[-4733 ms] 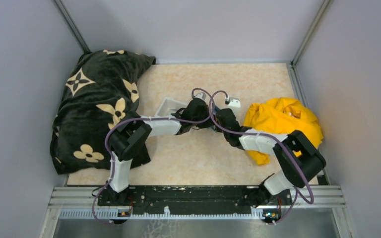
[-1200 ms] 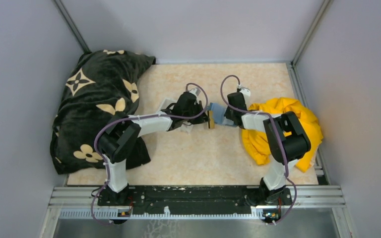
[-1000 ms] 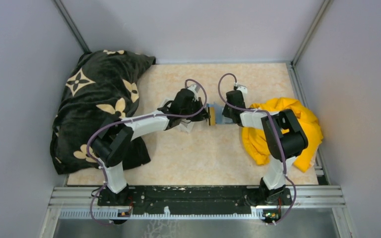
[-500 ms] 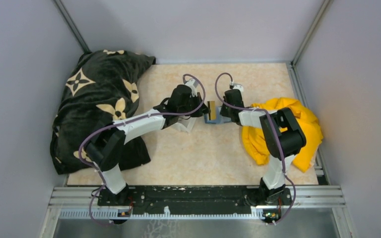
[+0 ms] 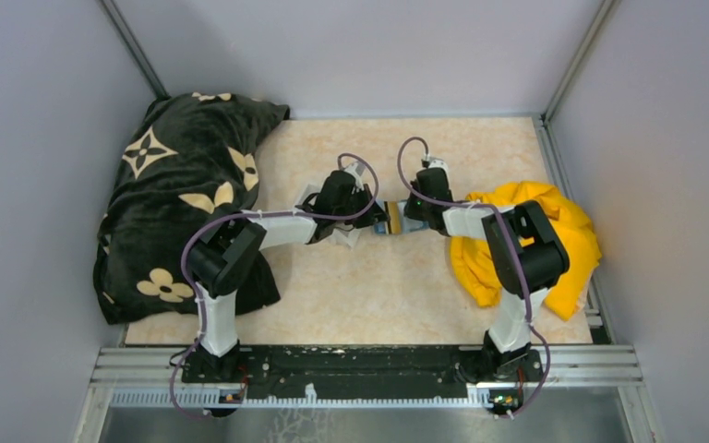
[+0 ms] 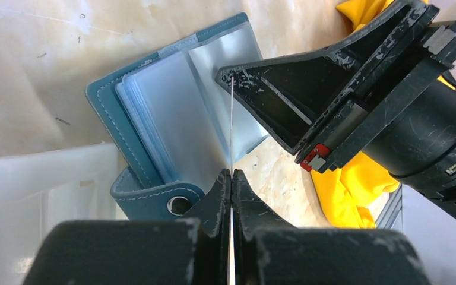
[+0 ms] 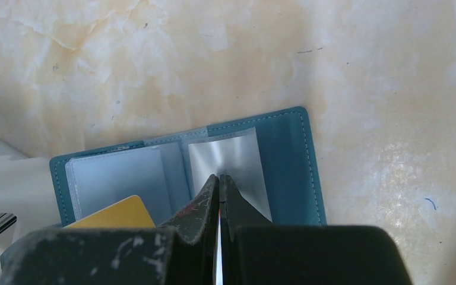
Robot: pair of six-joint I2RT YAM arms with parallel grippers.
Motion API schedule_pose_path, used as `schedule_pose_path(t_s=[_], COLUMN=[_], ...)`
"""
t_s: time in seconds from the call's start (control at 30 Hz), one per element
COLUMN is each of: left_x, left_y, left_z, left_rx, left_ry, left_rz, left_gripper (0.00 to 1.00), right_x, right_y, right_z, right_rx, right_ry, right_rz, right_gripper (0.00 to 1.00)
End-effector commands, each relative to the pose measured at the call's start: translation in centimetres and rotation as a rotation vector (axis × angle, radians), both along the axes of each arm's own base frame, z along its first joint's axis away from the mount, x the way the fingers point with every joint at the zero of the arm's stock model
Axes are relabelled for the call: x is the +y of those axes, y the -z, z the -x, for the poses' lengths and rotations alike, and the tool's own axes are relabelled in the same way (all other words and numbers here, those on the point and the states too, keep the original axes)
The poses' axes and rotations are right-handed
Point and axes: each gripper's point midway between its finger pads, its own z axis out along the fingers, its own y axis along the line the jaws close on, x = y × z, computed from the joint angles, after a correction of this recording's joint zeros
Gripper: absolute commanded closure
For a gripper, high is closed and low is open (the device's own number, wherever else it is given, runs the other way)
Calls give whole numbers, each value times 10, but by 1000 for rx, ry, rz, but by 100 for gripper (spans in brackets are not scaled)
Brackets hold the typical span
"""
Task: Put the credit cards into the card holder
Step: Insert the credit card into the card holder.
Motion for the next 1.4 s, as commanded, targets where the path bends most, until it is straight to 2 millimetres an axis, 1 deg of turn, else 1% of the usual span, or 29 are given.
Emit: schedule_pose_path(t_s=[0.0, 0.1, 0.17, 0.27, 0.37, 0.43, 0.57, 0.9, 1.1, 1.27, 1.37], left_x=[-2, 4, 7, 10, 11, 12, 12, 9, 8, 7, 6], left_y=[1, 8, 12, 18, 21, 22, 19, 6, 1, 0, 1], left_z=[-3, -3, -3, -3, -2, -2, -2, -1, 0, 1, 3], left_rx=[1, 10, 16, 29, 40, 46, 55, 54, 60, 71, 80], left_ry=[-13, -40, -52, -60, -60, -62, -57, 0, 27, 52, 65], left_rz=[59, 39, 22, 7, 9, 20, 64, 147, 178, 188, 187], left_gripper=[100, 100, 100, 100, 100, 100, 100, 100, 100, 100, 100], right_x=[-4, -7, -7, -7, -7, -7, -6, 5, 4, 5, 5], right_y=[39, 32, 25, 18, 14, 12, 12, 2, -5, -16, -16], right_z=[50, 50, 49, 48, 48, 49, 51, 54, 56, 56, 57], right_rx=[186, 163, 141, 127, 117, 111, 110, 78, 50, 18, 14], right_ry=[-40, -31, -28, -32, -34, -37, -51, -110, -125, -142, -144], right_rz=[31, 14, 0, -22, -70, -107, -152, -288, -343, -377, -387], right_gripper=[100, 100, 94, 82, 74, 72, 70, 69, 69, 69, 68])
